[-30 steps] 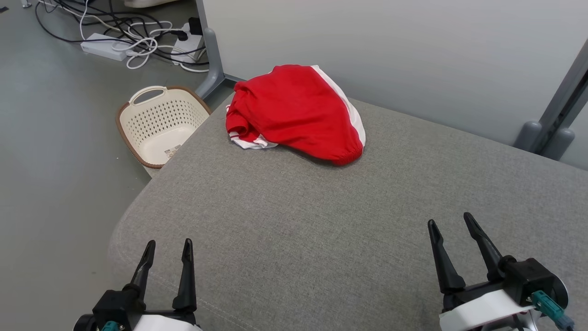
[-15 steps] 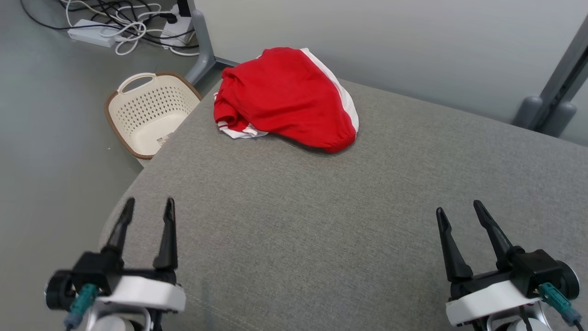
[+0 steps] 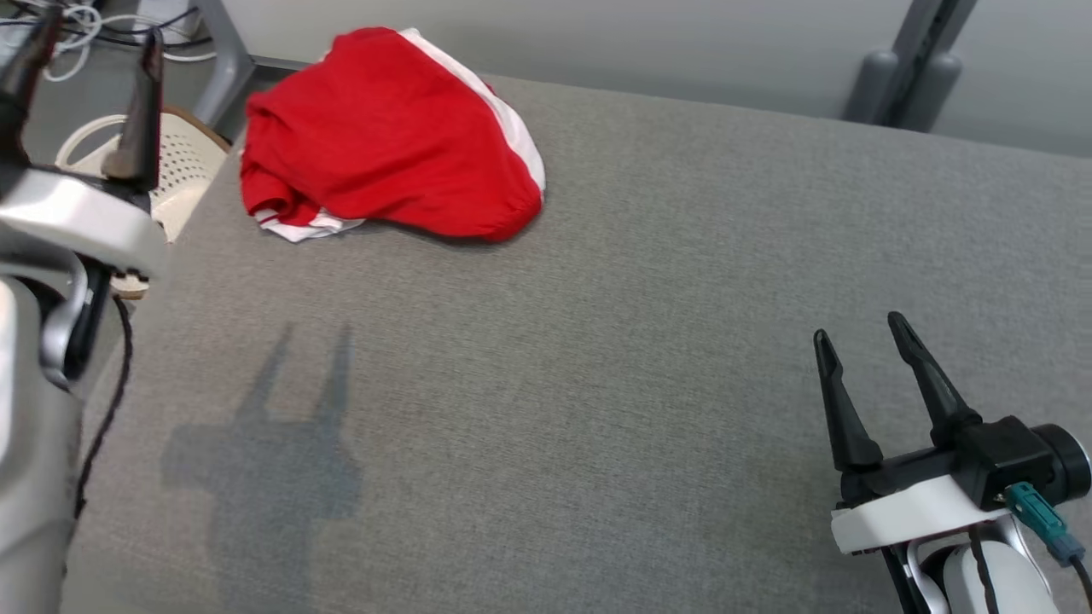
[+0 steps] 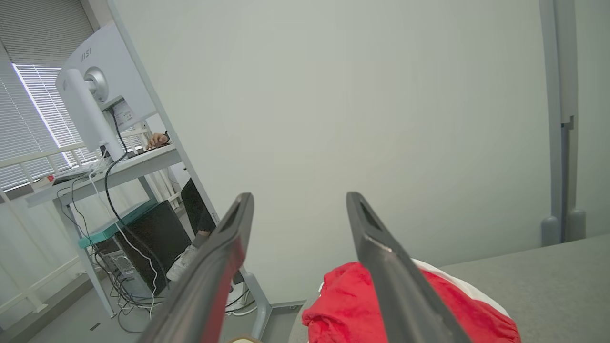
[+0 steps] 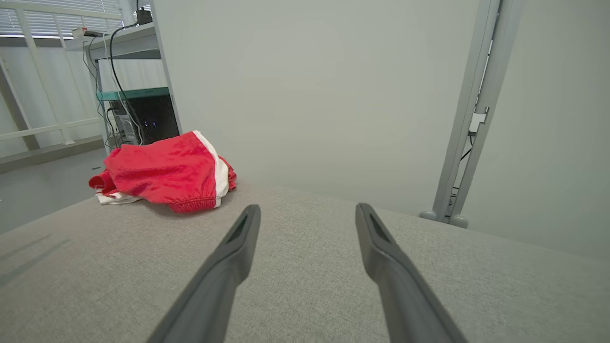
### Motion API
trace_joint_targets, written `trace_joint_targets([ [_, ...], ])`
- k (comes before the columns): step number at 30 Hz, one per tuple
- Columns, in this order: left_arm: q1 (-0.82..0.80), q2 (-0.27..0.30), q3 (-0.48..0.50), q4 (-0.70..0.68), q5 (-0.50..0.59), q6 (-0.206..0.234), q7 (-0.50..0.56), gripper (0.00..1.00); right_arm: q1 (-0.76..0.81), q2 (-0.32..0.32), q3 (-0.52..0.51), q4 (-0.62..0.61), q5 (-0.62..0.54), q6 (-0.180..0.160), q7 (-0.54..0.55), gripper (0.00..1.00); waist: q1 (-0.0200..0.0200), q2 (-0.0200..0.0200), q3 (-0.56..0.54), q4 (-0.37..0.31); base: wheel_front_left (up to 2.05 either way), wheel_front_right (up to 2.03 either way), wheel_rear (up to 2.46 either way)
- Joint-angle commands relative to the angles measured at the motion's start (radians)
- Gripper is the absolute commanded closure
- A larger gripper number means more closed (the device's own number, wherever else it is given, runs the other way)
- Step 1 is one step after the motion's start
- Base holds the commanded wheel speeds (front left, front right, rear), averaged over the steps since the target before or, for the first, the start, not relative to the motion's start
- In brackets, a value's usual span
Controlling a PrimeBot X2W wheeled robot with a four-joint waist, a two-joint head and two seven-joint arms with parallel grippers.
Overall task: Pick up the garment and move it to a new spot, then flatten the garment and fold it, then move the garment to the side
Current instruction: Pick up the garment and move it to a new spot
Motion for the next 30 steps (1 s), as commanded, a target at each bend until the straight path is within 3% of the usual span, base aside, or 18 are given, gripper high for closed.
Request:
trace_joint_targets([
  [1, -0.053, 0.017, -0.009, 0.026, -0.017, -0.012, 0.026, 0.0, -0.016, -0.008, -0.007, -0.009, -0.012, 0.0, -0.005, 0.0, 0.0, 0.0, 0.058, -0.065, 0.0, 0.0, 0.0],
  [6, -0.193, 0.086, -0.091, 0.135, -0.074, -0.033, 0.134, 0.0, -0.039, -0.007, -0.021, -0.029, -0.033, 0.0, -0.005, 0.0, 0.0, 0.0, 0.118, -0.133, 0.0, 0.0, 0.0],
  [12, -0.252, 0.139, -0.288, 0.209, -0.219, -0.031, 0.209, 0.0, -0.06, -0.007, -0.042, -0.066, -0.055, 0.0, -0.005, 0.0, 0.0, 0.0, 0.182, -0.189, 0.0, 0.0, 0.0],
  [22, -0.262, 0.197, -0.501, 0.283, -0.484, -0.031, 0.278, 0.0, -0.088, -0.007, -0.043, -0.137, -0.073, 0.0, -0.005, 0.0, 0.0, 0.0, 0.271, -0.238, 0.0, 0.0, 0.0],
  [30, -0.286, 0.244, -0.605, 0.321, -0.596, -0.032, 0.279, 0.0, -0.105, -0.007, -0.043, -0.187, -0.066, 0.0, -0.005, 0.0, 0.0, 0.0, 0.328, -0.269, 0.0, 0.0, 0.0],
])
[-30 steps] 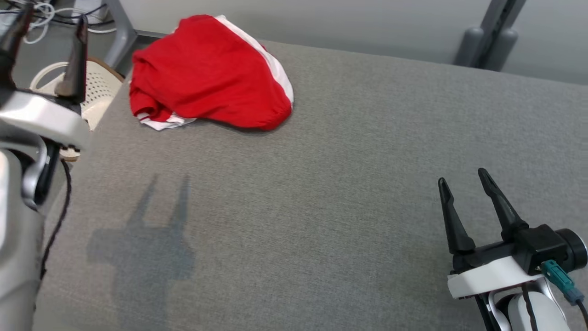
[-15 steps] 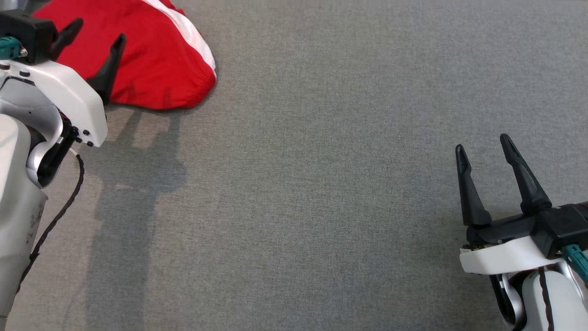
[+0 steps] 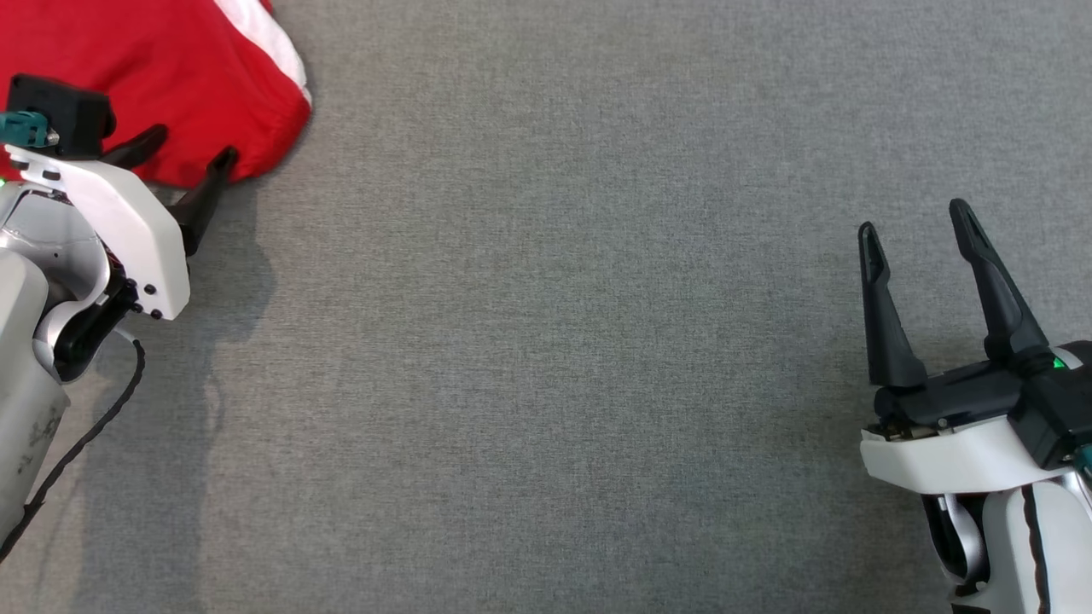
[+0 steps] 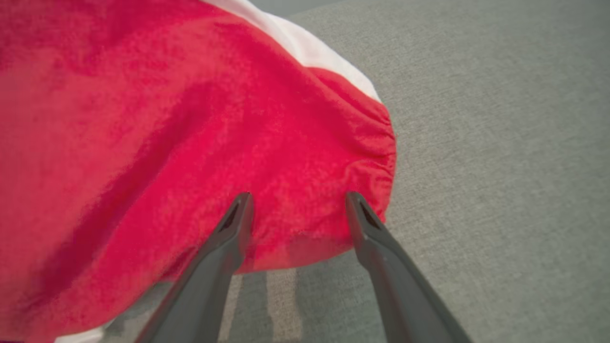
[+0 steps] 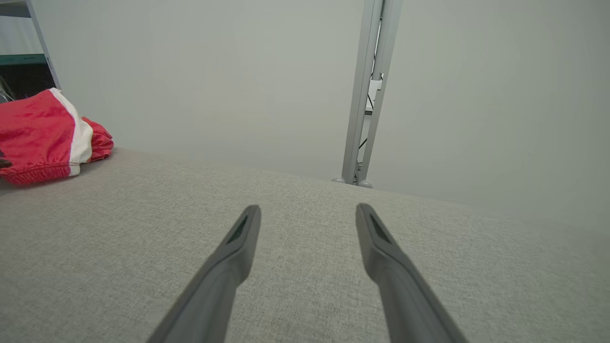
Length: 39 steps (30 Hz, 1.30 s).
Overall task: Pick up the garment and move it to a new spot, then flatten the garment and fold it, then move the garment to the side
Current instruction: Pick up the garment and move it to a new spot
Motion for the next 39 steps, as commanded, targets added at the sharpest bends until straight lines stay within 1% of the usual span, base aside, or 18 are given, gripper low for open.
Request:
trace_joint_targets([
  [1, -0.026, 0.013, -0.03, 0.0, -0.037, 0.001, -0.005, 0.0, -0.014, -0.006, -0.003, -0.017, 0.004, 0.0, -0.005, 0.0, 0.0, 0.0, 0.024, -0.016, 0.0, 0.0, 0.0],
  [6, -0.035, 0.021, -0.094, -0.01, -0.098, 0.001, -0.008, 0.0, -0.021, -0.006, -0.005, -0.03, 0.012, 0.0, -0.005, 0.0, 0.0, 0.0, 0.044, -0.028, 0.0, 0.0, 0.0],
  [13, -0.042, 0.034, -0.156, 0.006, -0.145, 0.001, 0.006, 0.0, -0.024, -0.006, -0.005, -0.034, 0.022, 0.0, -0.005, 0.0, 0.0, 0.0, 0.058, -0.037, 0.0, 0.0, 0.0],
  [14, -0.042, 0.035, -0.165, 0.015, -0.151, 0.001, 0.012, 0.17, -0.026, -0.006, -0.005, -0.033, 0.024, 0.0, -0.005, 0.0, 0.0, 0.0, 0.059, -0.038, 0.0, 0.0, 0.0],
  [15, -0.04, 0.034, -0.172, 0.023, -0.154, 0.001, 0.015, 0.45, -0.027, -0.006, -0.005, -0.033, 0.026, 0.0, -0.005, 0.0, 0.0, 0.0, 0.06, -0.04, 0.0, 0.0, 0.0],
  [16, -0.039, 0.033, -0.179, 0.032, -0.158, 0.001, 0.018, 0.78, -0.028, -0.006, -0.004, -0.031, 0.027, 0.0, -0.005, 0.0, 0.0, 0.0, 0.06, -0.041, 0.0, 0.0, 0.0],
  [17, -0.042, 0.035, -0.185, 0.041, -0.159, 0.001, 0.017, 1.0, -0.029, -0.006, -0.005, -0.029, 0.028, 0.0, -0.005, 0.0, 0.0, 0.0, 0.059, -0.042, 0.0, 0.0, 0.0],
  [21, -0.059, 0.037, -0.196, 0.058, -0.159, 0.001, -0.021, 1.0, -0.029, -0.006, -0.015, -0.025, 0.033, 0.0, -0.005, 0.0, 0.0, 0.0, 0.044, -0.04, 0.0, 0.0, 0.0],
  [26, -0.084, 0.055, -0.203, 0.056, -0.165, 0.001, -0.068, 1.0, -0.02, -0.006, -0.018, -0.014, 0.04, 0.0, -0.005, 0.0, 0.0, 0.0, -0.005, -0.033, 0.0, 0.0, 0.0],
  [34, -0.106, 0.082, -0.221, 0.011, -0.181, 0.001, -0.116, 1.0, 0.01, -0.006, -0.022, 0.012, 0.06, 0.0, -0.005, 0.0, 0.0, 0.0, -0.125, -0.023, 0.0, 0.0, 0.0],
  [39, -0.115, 0.091, -0.24, -0.046, -0.178, 0.001, -0.127, 1.0, 0.035, -0.006, -0.026, 0.026, 0.072, 0.0, -0.005, 0.0, 0.0, 0.0, -0.208, -0.027, 0.0, 0.0, 0.0],
])
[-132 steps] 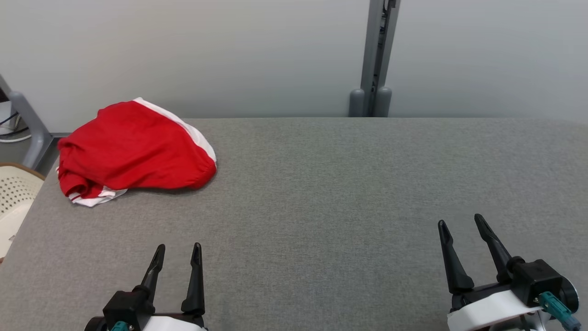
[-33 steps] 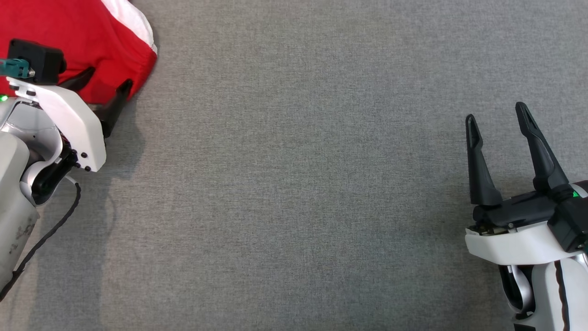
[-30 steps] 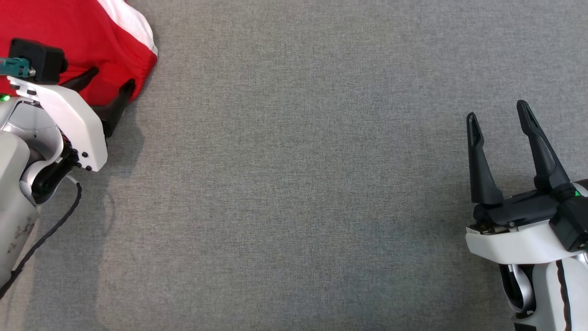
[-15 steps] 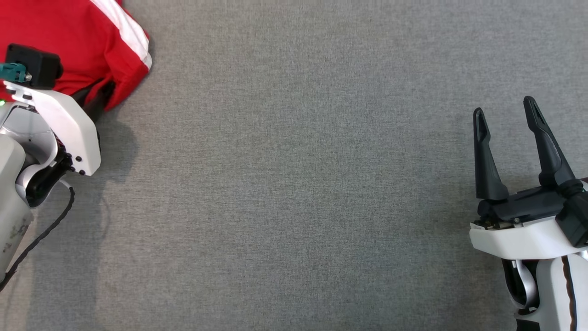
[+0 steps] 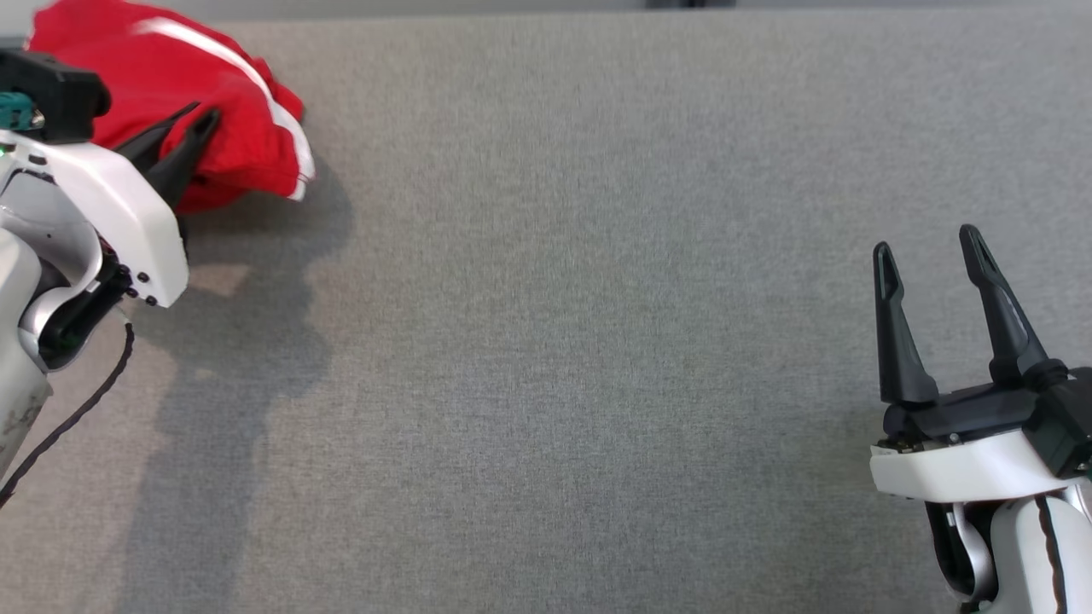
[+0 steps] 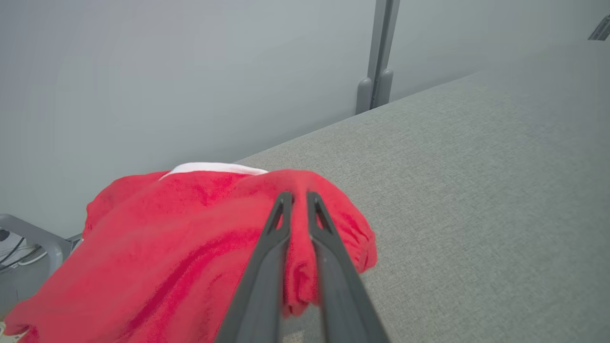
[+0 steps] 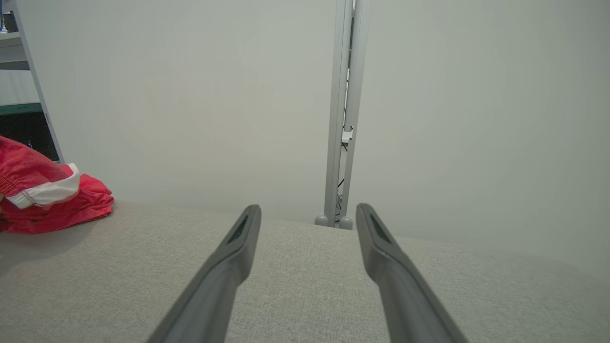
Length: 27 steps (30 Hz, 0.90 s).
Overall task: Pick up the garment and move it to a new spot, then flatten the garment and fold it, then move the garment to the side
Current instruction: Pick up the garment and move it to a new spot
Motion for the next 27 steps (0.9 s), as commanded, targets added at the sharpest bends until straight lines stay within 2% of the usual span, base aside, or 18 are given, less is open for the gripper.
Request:
trace_joint_targets([
  [1, -0.017, 0.007, -0.01, -0.024, 0.004, 0.001, -0.005, 1.0, 0.017, -0.006, -0.006, 0.007, 0.008, 0.0, -0.005, 0.0, 0.0, 0.0, -0.069, -0.003, 0.0, 0.0, 0.0],
  [9, -0.047, 0.0, -0.052, -0.137, 0.007, 0.001, 0.005, 1.0, 0.055, -0.006, -0.013, 0.024, 0.031, 0.0, -0.005, 0.0, 0.0, 0.0, -0.179, -0.029, 0.0, 0.0, 0.0],
  [15, -0.078, -0.027, -0.086, -0.214, 0.004, 0.001, 0.017, 1.0, 0.071, -0.006, -0.011, 0.029, 0.046, 0.0, -0.005, 0.0, 0.0, 0.0, -0.222, -0.064, 0.0, 0.0, 0.0],
  [20, -0.118, -0.088, -0.119, -0.285, -0.005, 0.001, 0.013, 1.0, 0.075, -0.006, -0.01, 0.031, 0.054, 0.0, -0.005, 0.0, 0.0, 0.0, -0.24, -0.109, 0.0, 0.0, 0.0],
  [27, -0.178, -0.229, -0.11, -0.296, -0.019, 0.001, -0.063, 1.0, 0.064, -0.006, 0.006, 0.035, 0.064, 0.0, -0.005, 0.0, 0.0, 0.0, -0.228, -0.182, 0.0, 0.0, 0.0],
])
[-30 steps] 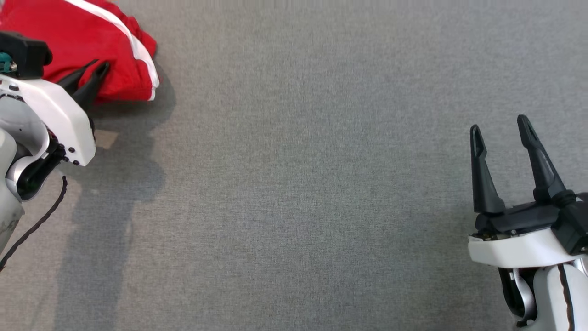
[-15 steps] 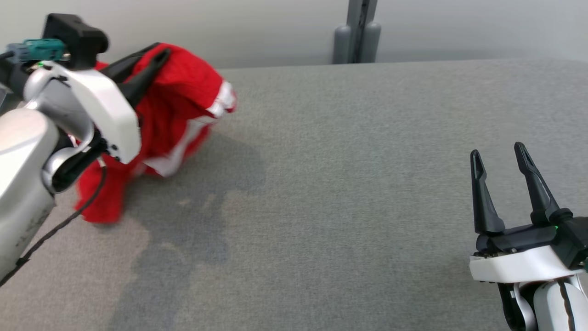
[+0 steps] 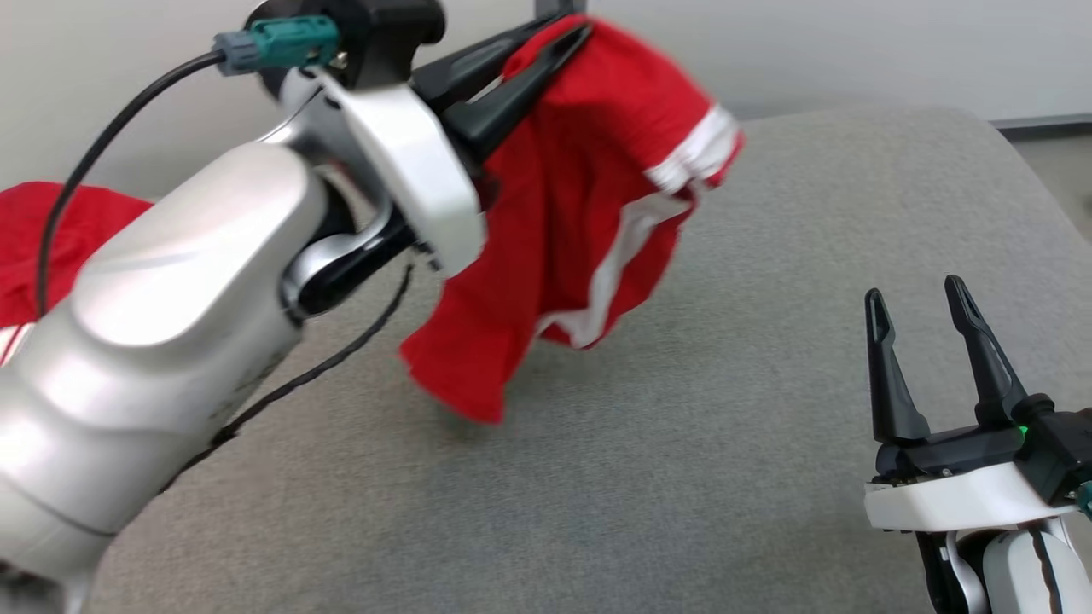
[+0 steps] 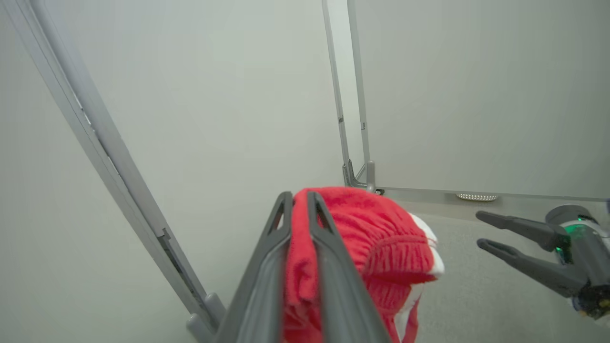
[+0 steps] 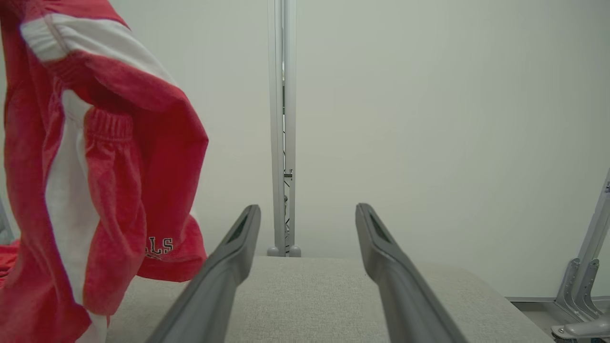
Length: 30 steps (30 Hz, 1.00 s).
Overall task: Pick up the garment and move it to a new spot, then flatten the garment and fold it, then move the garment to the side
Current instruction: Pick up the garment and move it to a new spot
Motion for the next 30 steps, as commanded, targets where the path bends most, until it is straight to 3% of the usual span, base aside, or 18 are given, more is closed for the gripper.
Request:
trace_joint_targets([
  [1, -0.021, -0.024, 0.015, 0.011, -0.007, 0.004, -0.028, 1.0, -0.007, -0.006, 0.001, 0.001, 0.004, 0.0, -0.005, 0.0, 0.0, 0.0, 0.012, -0.028, 0.0, 0.0, 0.0],
  [5, -0.008, -0.118, 0.025, 0.064, -0.015, 0.011, -0.103, 1.0, -0.014, -0.006, 0.005, -0.003, 0.011, 0.0, -0.005, 0.0, 0.0, 0.0, 0.043, -0.059, 0.0, 0.0, 0.0],
  [9, 0.062, -0.166, 0.007, 0.155, -0.023, 0.011, -0.164, 1.0, -0.023, -0.006, 0.003, -0.009, 0.022, 0.0, -0.005, 0.0, 0.0, 0.0, 0.085, -0.081, 0.0, 0.0, 0.0],
  [19, 0.27, -0.17, -0.01, 0.49, -0.044, 0.006, -0.263, 1.0, -0.039, -0.006, -0.027, -0.02, 0.027, 0.0, -0.005, 0.0, 0.0, 0.0, 0.183, -0.054, 0.0, 0.0, 0.0],
  [26, 0.319, -0.193, 0.004, 0.606, -0.053, 0.002, -0.282, 1.0, -0.045, -0.006, -0.023, -0.014, 0.017, 0.0, -0.005, 0.0, 0.0, 0.0, 0.188, -0.013, 0.0, 0.0, 0.0],
  [28, 0.326, -0.202, 0.014, 0.623, -0.043, 0.0, -0.286, 0.26, -0.044, -0.006, -0.024, -0.008, 0.011, 0.0, -0.005, 0.0, 0.0, 0.0, 0.178, 0.001, 0.0, 0.0, 0.0],
  [29, 0.326, -0.202, 0.014, 0.623, -0.043, 0.0, -0.286, 0.26, -0.044, -0.006, -0.024, -0.008, 0.011, 0.0, -0.005, 0.0, 0.0, 0.0, 0.178, 0.001, 0.0, 0.0, 0.0],
  [30, 0.331, -0.203, 0.021, 0.627, -0.043, 0.002, -0.286, 0.0, -0.044, -0.006, -0.024, -0.007, 0.009, 0.0, -0.005, 0.0, 0.0, 0.0, 0.174, 0.005, 0.0, 0.0, 0.0],
])
